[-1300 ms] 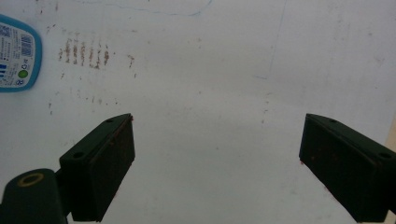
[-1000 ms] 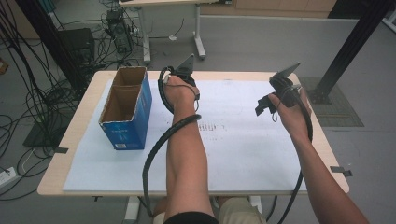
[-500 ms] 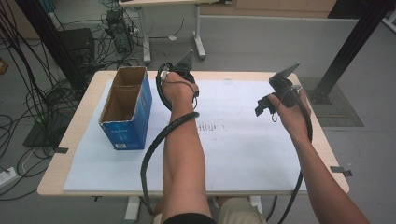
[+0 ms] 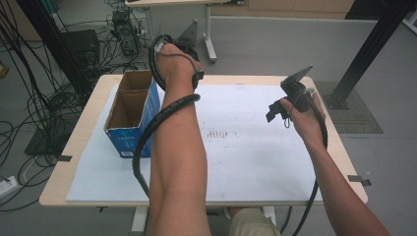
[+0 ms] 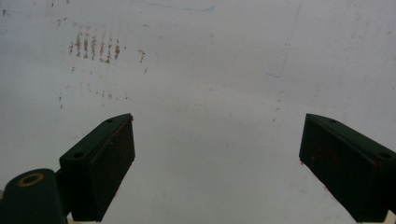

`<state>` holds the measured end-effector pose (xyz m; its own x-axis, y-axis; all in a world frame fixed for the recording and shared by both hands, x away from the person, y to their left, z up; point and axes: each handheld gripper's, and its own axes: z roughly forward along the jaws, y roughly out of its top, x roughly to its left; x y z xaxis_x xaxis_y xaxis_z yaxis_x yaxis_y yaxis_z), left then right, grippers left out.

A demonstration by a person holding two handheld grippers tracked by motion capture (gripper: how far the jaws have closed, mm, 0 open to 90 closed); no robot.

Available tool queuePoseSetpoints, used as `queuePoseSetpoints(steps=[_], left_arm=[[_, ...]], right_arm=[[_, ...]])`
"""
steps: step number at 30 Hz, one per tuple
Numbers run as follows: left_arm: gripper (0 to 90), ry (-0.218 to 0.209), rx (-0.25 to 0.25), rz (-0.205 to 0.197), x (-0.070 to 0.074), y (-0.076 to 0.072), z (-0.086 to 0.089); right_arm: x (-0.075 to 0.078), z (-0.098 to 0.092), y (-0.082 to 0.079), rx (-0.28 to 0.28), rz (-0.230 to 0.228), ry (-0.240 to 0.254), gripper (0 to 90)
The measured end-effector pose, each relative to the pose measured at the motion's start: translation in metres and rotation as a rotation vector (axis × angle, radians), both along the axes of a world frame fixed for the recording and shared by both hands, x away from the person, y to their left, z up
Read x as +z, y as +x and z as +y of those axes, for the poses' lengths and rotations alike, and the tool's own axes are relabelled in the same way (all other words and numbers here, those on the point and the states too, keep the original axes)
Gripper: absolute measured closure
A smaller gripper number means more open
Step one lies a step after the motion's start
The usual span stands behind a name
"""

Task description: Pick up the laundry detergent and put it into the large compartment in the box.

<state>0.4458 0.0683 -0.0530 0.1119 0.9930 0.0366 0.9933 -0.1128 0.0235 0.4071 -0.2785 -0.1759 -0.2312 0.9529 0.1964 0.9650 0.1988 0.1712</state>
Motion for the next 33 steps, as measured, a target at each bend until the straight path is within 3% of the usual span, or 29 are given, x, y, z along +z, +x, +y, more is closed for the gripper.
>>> queuePoseSetpoints(steps=[1, 9, 14, 20, 24, 33], left_arm=[[37.9, -0.001, 0.002, -0.007, 0.01, -0.001, 0.004], [37.9, 0.02, 0.013, -0.011, 0.042, 0.0, 0.013], [37.9, 0.0, 0.03, -0.023, 0.063, 0.0, 0.032], [37.9, 0.024, 0.036, -0.037, 0.093, -0.001, 0.05], [37.9, 0.019, 0.049, -0.051, 0.113, -0.003, 0.067], [37.9, 0.03, 0.084, -0.103, 0.155, -0.013, 0.1]], right_arm=[[0.0, 0.0, 0.0, 0.0, 0.0, 0.0, 10.6], [0.0, 0.011, 0.003, 0.022, 0.012, -0.006, 10.4], [0.0, 0.012, 0.004, 0.022, 0.014, -0.01, 10.4], [0.002, 0.012, 0.006, 0.014, 0.018, -0.014, 10.4], [0.003, 0.01, 0.006, 0.012, 0.015, -0.016, 10.4], [0.006, 0.008, 0.005, 0.002, 0.007, -0.027, 10.4]])
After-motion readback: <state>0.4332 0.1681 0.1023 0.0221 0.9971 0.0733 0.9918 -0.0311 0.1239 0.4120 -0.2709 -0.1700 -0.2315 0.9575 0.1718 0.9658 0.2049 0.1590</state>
